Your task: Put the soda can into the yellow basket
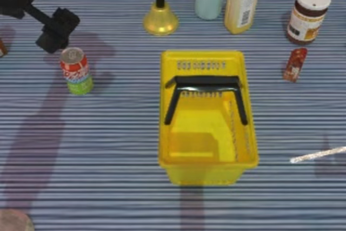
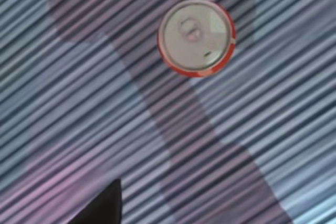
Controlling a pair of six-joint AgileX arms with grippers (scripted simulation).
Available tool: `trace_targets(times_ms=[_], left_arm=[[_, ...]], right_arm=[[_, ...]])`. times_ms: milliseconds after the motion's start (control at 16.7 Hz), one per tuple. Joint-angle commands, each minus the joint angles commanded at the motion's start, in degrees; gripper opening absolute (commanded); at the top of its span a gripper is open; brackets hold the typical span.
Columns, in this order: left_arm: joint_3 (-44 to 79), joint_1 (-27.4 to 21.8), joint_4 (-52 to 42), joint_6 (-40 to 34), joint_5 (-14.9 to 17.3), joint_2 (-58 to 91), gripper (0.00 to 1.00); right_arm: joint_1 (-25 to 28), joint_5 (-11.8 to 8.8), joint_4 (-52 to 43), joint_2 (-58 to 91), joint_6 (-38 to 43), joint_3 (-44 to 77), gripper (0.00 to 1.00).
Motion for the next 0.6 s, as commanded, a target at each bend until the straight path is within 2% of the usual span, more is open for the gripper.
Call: trace_targets(times_ms=[300, 600], left_arm=[[22.16, 0.04, -10.03, 6.05, -1.19, 25.69, 1.0], [33.32, 0.51, -15.15, 9.23, -2.17, 38.32, 1.0]], right_arm=[[0.0, 0.0, 0.0, 0.0, 0.0, 0.0, 1.0], [0.0, 0.0, 0.0, 0.0, 0.0, 0.0, 1.0]])
